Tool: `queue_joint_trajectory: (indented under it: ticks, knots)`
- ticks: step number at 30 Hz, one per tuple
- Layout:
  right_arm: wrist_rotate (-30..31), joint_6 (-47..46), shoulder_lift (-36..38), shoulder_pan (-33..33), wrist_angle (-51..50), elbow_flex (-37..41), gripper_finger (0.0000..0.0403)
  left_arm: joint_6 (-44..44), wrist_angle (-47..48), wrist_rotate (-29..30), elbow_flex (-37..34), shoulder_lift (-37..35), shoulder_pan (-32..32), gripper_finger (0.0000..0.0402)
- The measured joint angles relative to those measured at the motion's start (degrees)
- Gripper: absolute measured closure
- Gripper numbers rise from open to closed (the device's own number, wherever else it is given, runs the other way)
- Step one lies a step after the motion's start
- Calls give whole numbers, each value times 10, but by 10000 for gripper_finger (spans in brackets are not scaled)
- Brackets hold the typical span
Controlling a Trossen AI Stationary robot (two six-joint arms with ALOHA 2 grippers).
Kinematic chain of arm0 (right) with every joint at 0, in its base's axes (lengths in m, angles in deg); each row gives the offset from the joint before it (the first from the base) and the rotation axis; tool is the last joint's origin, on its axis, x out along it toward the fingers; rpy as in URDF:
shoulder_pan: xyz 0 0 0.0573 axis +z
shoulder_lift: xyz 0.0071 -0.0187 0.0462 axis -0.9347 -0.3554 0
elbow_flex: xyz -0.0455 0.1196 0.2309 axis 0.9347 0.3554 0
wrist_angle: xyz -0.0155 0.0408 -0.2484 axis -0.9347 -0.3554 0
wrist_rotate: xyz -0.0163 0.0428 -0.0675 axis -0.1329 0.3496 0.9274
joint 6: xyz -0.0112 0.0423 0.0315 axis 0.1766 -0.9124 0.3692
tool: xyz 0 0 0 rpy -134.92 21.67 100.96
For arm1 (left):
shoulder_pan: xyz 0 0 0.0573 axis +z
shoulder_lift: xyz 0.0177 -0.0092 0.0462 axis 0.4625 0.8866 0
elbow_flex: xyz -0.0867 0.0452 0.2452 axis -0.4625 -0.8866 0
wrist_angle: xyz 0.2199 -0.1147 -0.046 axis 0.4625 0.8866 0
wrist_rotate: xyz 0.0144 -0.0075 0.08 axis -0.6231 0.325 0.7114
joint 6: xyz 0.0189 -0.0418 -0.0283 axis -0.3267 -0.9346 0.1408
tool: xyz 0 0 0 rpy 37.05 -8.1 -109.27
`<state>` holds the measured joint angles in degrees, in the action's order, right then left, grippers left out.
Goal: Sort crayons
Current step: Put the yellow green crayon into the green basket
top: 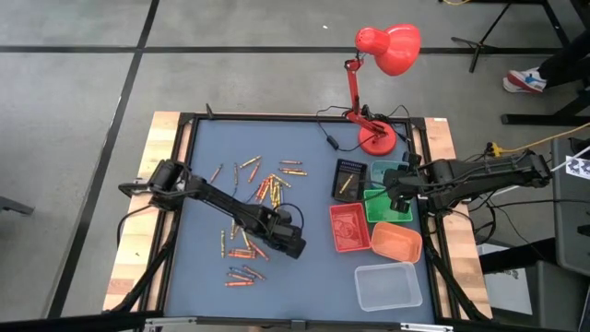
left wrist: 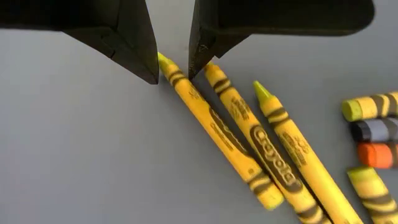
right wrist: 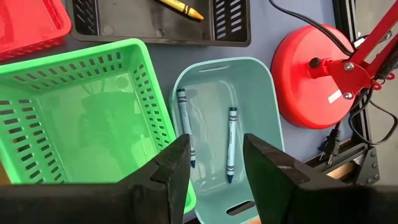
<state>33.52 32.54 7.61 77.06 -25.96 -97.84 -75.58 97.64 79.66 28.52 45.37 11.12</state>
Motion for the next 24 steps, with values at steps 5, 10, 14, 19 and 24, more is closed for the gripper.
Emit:
queue_joint_trajectory:
  ticks: [5, 10, 14, 19, 24]
  knots:
    - [0, 0, 0, 0, 0, 0, 256, -13, 2, 1, 0, 0, 10, 328]
    - [0, 0, 0, 0, 0, 0, 256, -15, 3, 1, 0, 1, 19, 328]
    - [-5, 0, 0, 0, 0, 0, 256, -14, 4, 1, 0, 1, 22, 339]
    - [-37, 0, 0, 0, 0, 0, 256, -13, 5, 2, 0, 1, 22, 366]
    - [-50, 0, 0, 0, 1, 0, 256, 3, 5, 12, 0, 2, 22, 386]
